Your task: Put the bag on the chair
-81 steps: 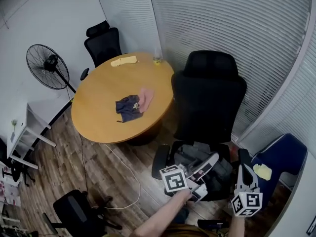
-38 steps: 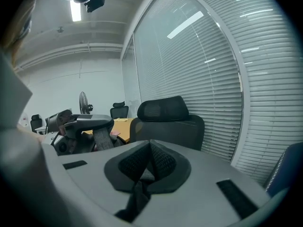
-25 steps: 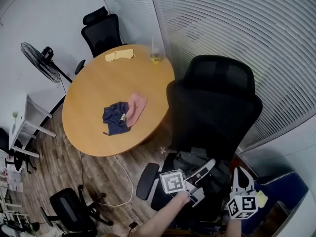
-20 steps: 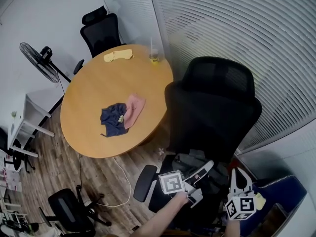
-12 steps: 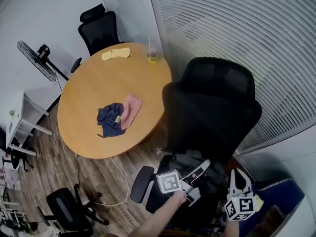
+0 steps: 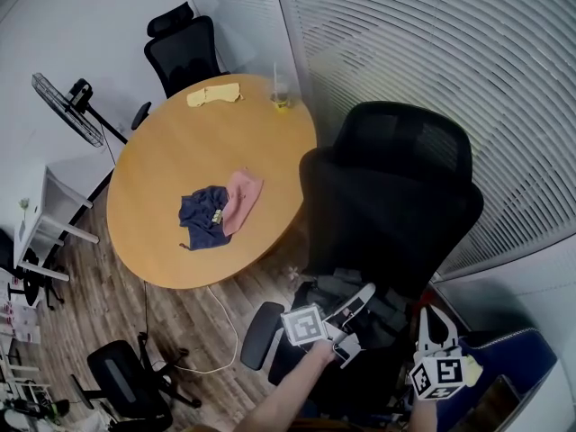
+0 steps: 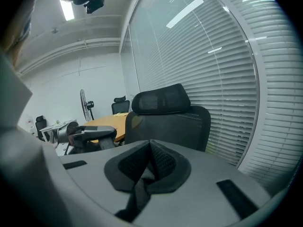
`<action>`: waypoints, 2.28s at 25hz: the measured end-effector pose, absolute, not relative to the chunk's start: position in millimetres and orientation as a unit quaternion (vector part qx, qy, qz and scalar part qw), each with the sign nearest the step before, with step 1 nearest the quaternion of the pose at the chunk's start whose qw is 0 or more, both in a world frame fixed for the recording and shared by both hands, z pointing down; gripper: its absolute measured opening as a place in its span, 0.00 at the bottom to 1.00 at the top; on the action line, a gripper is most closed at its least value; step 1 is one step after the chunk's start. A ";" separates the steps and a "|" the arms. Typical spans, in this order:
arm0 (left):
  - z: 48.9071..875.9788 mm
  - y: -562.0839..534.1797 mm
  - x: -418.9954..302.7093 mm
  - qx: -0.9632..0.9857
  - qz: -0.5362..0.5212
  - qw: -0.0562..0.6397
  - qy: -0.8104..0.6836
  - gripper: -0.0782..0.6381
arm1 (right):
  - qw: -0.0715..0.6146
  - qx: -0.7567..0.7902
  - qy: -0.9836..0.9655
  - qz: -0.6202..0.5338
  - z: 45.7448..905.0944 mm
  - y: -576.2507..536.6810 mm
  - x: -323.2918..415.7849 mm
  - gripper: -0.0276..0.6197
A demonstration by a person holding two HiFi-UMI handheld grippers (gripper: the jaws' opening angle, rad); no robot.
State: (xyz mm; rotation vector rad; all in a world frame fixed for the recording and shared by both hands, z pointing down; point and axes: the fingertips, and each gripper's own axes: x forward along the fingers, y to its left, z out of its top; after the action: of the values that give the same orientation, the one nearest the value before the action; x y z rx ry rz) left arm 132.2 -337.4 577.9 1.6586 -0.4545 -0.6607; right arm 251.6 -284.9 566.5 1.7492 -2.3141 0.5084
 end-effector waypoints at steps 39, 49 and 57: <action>538.8 -254.0 85.1 0.876 -0.053 0.399 -0.267 0.17 | 0.042 0.632 -0.764 0.122 488.9 -193.8 174.7 0.06; 476.5 -229.8 61.8 0.921 -0.011 0.228 -0.315 0.14 | 0.043 0.655 -0.750 0.086 464.6 -160.3 177.4 0.06; 450.7 -222.8 58.7 0.921 -0.045 0.232 -0.309 0.14 | 0.043 0.674 -0.733 0.082 456.5 -138.4 188.3 0.06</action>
State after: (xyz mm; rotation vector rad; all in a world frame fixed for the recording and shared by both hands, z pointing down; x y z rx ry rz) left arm 58.7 -222.8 450.7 2.5326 -0.8497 -0.1233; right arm 188.3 -138.4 456.5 2.0607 -2.2418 0.2502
